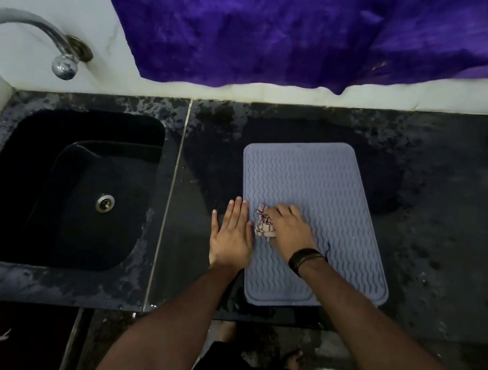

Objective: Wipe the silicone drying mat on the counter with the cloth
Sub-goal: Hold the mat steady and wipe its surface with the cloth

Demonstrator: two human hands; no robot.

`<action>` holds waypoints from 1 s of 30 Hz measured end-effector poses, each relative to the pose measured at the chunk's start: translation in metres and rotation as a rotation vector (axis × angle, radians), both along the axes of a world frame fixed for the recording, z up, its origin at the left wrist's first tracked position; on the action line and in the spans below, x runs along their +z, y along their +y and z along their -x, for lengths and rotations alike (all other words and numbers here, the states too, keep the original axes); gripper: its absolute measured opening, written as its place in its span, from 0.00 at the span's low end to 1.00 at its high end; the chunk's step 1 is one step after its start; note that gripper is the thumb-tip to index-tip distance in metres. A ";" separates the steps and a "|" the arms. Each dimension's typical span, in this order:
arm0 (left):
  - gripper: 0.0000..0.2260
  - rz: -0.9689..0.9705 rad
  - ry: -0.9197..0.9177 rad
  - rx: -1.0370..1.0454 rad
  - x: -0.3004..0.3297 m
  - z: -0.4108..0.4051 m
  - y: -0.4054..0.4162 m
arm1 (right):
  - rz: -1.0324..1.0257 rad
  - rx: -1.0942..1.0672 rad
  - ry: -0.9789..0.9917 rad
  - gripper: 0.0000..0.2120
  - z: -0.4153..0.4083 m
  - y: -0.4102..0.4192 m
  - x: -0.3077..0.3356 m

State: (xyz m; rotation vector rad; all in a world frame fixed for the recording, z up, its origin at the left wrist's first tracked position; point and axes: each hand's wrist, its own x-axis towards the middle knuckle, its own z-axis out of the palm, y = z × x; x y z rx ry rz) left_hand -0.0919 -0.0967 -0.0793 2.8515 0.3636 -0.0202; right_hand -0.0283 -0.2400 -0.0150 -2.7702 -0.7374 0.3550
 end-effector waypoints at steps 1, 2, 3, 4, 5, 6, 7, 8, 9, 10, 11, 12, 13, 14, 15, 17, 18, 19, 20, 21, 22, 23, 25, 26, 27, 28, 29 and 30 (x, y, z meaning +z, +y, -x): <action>0.25 0.007 0.005 0.001 0.001 0.000 0.000 | 0.005 0.018 0.003 0.30 0.006 -0.006 0.000; 0.25 0.015 0.010 0.000 0.003 -0.001 0.000 | 0.018 0.036 0.002 0.31 0.012 -0.012 0.001; 0.25 0.018 0.011 -0.001 0.004 0.000 0.000 | 0.043 0.059 -0.003 0.32 0.017 -0.018 0.002; 0.25 0.019 0.010 -0.004 0.004 0.001 -0.001 | 0.069 0.082 -0.007 0.32 0.020 -0.023 0.002; 0.25 0.022 0.011 -0.010 0.004 0.001 -0.001 | 0.080 0.094 -0.001 0.32 0.022 -0.027 0.002; 0.25 0.025 0.021 -0.015 0.004 0.001 -0.001 | 0.076 0.102 0.018 0.32 0.022 -0.029 0.001; 0.25 0.022 0.031 -0.015 0.003 0.003 -0.001 | 0.064 0.111 0.040 0.31 0.021 -0.030 0.001; 0.25 0.011 0.029 -0.010 0.002 0.003 0.000 | 0.050 0.115 0.049 0.30 0.016 -0.028 0.002; 0.25 0.001 0.033 -0.005 0.003 0.001 0.000 | 0.034 0.108 0.047 0.28 0.009 -0.024 0.007; 0.26 0.002 0.044 -0.001 0.004 0.000 0.000 | 0.004 0.084 0.034 0.27 0.000 -0.017 0.014; 0.26 0.004 0.055 -0.002 0.005 -0.001 0.000 | -0.035 0.048 0.012 0.27 -0.011 -0.009 0.021; 0.26 0.003 0.064 -0.005 0.006 -0.001 0.000 | -0.071 0.015 -0.012 0.27 -0.022 0.001 0.029; 0.26 0.003 0.073 -0.009 0.007 0.000 -0.001 | -0.099 -0.014 -0.032 0.27 -0.032 0.010 0.038; 0.26 0.007 0.084 -0.012 0.009 0.000 -0.001 | -0.121 -0.038 -0.052 0.27 -0.042 0.018 0.047; 0.26 0.018 0.095 -0.012 0.012 -0.001 0.000 | -0.137 -0.054 -0.076 0.27 -0.052 0.026 0.056; 0.26 0.037 0.117 -0.027 0.018 -0.002 0.002 | -0.152 -0.075 -0.125 0.29 -0.066 0.034 0.069; 0.26 0.040 0.130 -0.041 0.022 -0.004 0.004 | -0.152 -0.087 -0.141 0.29 -0.070 0.035 0.074; 0.26 0.045 0.143 -0.058 0.026 -0.005 0.005 | -0.151 -0.103 -0.147 0.30 -0.074 0.035 0.078; 0.26 0.055 0.154 -0.071 0.031 -0.007 0.007 | -0.153 -0.124 -0.144 0.30 -0.076 0.033 0.080; 0.26 0.065 0.156 -0.078 0.037 -0.010 0.010 | -0.157 -0.141 -0.142 0.30 -0.077 0.031 0.082; 0.26 0.075 0.155 -0.080 0.044 -0.013 0.012 | -0.156 -0.151 -0.142 0.29 -0.077 0.028 0.084; 0.26 0.081 0.152 -0.076 0.052 -0.017 0.014 | -0.149 -0.154 -0.139 0.28 -0.076 0.025 0.086; 0.27 0.093 0.140 -0.053 0.068 -0.027 0.018 | -0.136 -0.158 -0.134 0.27 -0.075 0.020 0.089; 0.27 0.103 0.129 -0.036 0.077 -0.033 0.020 | -0.136 -0.161 -0.137 0.26 -0.075 0.018 0.093; 0.28 0.113 0.118 -0.024 0.087 -0.039 0.023 | -0.139 -0.165 -0.142 0.26 -0.074 0.016 0.097; 0.28 0.117 0.103 -0.021 0.098 -0.046 0.026 | -0.145 -0.167 -0.150 0.25 -0.074 0.015 0.103; 0.28 0.113 0.085 -0.024 0.109 -0.053 0.028 | -0.151 -0.160 -0.157 0.23 -0.075 0.014 0.110; 0.28 0.105 0.070 -0.032 0.120 -0.061 0.031 | -0.157 -0.150 -0.157 0.23 -0.076 0.014 0.115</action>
